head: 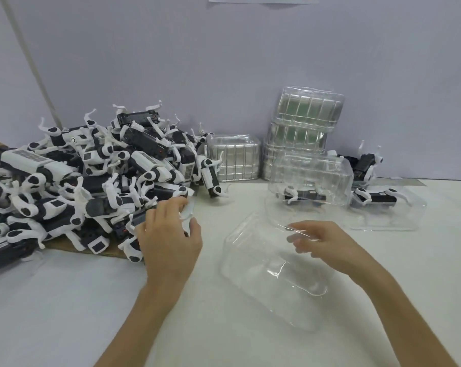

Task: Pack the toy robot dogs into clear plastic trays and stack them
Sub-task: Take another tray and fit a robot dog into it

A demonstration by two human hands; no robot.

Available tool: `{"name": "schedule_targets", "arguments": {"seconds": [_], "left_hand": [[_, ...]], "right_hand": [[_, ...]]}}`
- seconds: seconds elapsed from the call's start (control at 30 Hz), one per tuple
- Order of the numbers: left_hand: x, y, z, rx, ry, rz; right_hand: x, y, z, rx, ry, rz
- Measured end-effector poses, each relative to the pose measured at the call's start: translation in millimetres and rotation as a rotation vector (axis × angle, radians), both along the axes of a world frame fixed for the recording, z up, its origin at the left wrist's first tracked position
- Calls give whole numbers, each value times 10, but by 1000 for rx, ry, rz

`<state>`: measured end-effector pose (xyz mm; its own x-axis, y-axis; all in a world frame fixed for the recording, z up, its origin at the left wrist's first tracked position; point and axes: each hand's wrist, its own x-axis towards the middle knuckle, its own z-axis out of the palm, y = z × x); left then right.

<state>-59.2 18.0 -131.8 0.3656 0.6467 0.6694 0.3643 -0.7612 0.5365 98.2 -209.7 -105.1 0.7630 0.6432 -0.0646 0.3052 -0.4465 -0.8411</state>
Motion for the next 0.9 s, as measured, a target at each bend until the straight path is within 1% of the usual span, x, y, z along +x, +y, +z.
{"name": "schedule_targets", "arguments": {"seconds": [0.07, 0.1, 0.13, 0.17, 0.27, 0.33, 0.4, 0.47, 0.57, 0.63, 0.7, 0.77, 0.83, 0.9], "left_hand": [[-20, 113, -50, -126, 262, 6], [-29, 147, -73, -143, 348, -4], [-37, 173, -87, -148, 379, -25], [-44, 184, -82, -144, 357, -42], [-35, 165, -36, -155, 176, -136], [-39, 100, 36, -224, -85, -279], [-61, 14, 165, -361, -350, -427], [-83, -20, 260, -513, -485, -549], [-90, -30, 312, -919, -653, -852], [-71, -69, 320, -1143, -683, -1013], [-38, -117, 287, -1225, -652, -1091], [-20, -166, 264, -1269, -610, -1118], [-16, -200, 263, -1326, -611, -1161], [-29, -220, 289, -1378, -642, -1214]], "right_hand": [[-9, 45, -37, 21, -11, -46], [-9, 63, -39, 47, -22, -78], [-8, 76, -32, 83, -35, -112], [-2, 85, -20, 135, -57, -148], [-10, 79, 26, 346, -145, -232], [-48, 66, 59, 486, -194, -257], [-101, 59, 94, 602, -269, -267], [-173, 64, 132, 687, -364, -259], [-324, 83, 190, 718, -515, -193], [-435, 111, 211, 682, -555, -60], [-531, 186, 198, 563, -519, 120], [-593, 281, 138, 439, -515, 234], [-626, 346, 68, 401, -589, 217], [-623, 358, 42, 423, -631, 137]]}}
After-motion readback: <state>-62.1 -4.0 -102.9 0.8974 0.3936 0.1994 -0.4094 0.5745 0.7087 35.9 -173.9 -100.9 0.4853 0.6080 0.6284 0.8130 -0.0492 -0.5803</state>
